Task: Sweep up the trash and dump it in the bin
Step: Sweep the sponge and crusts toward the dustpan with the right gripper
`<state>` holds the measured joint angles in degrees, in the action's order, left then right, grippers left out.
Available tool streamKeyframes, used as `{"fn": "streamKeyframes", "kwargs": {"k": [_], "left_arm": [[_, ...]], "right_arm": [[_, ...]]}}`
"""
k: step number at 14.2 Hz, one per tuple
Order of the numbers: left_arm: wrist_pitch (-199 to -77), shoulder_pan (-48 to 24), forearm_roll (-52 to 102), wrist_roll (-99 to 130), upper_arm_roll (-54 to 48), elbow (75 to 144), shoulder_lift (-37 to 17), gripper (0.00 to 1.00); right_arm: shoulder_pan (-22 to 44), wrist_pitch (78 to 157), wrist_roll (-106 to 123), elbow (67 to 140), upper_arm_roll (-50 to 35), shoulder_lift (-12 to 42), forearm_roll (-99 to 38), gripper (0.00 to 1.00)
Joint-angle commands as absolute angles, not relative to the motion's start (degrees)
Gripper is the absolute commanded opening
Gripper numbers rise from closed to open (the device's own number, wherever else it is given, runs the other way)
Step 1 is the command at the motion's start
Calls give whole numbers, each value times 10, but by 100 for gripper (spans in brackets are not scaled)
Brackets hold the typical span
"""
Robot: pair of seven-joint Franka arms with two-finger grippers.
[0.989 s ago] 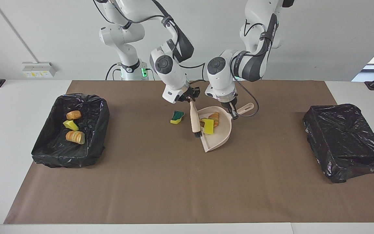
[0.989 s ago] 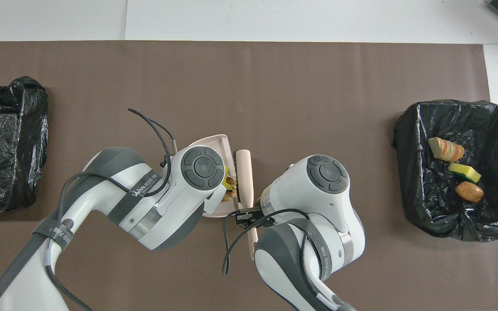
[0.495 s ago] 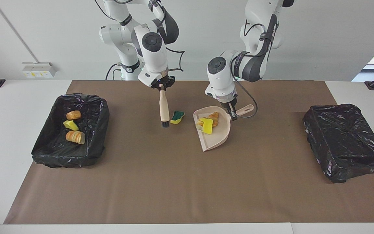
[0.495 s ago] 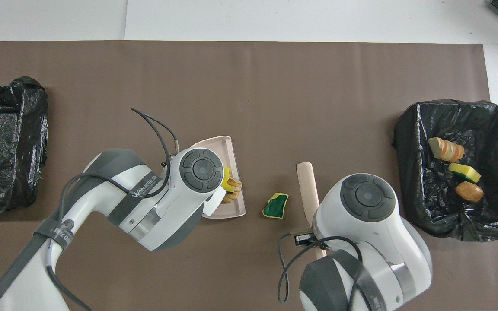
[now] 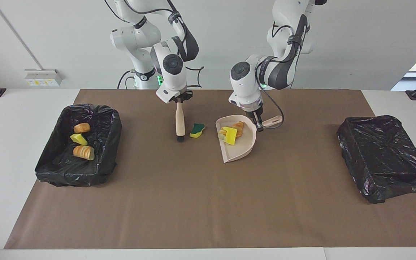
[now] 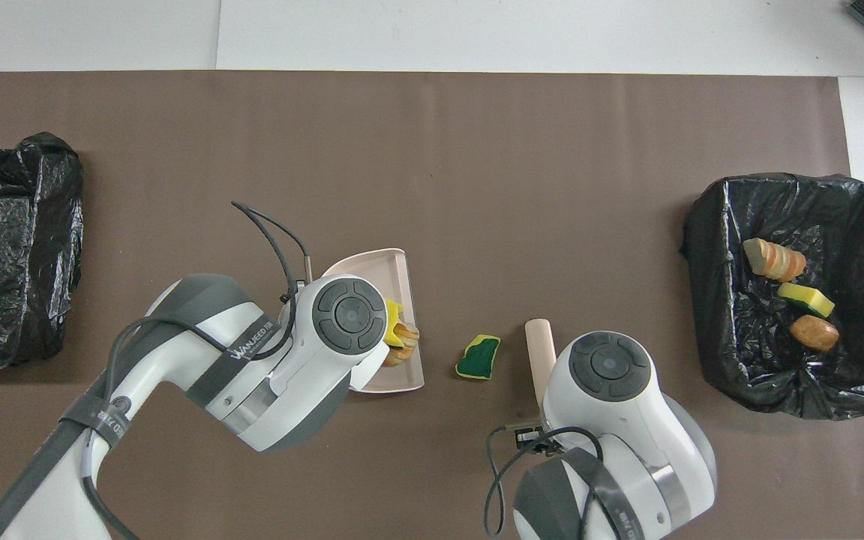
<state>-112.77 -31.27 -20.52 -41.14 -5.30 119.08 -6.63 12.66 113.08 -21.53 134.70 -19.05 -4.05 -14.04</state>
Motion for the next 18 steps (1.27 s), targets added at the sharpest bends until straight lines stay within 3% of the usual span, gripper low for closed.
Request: {"fn": "streamKeyframes", "kwargs": {"k": [1,4,8,13,18], "left_arm": [[-1141,-326,-218,-420,-47,1224,-48,0],[-1141,-327,-218,-419,-47,1224,-48,0],[-1143,-327,-231,-418,-48,1226,-47,0],[-1165,-321,-228,-415,-48,1234,-47,0],[-1172,-306,-200,-413,-48,1237,-51,0]], "right_arm": [[162,1202,-211,1339,-193,-3,-204,0],[206,1278,-213,1328,-193,17,-297,0],[215,1264,-218,1286,-192,18,-351,0],[211,1182,-220,1257,-185,-3,-296,0],[205,1028,-229,1198,-185,-16,-136,0]]}}
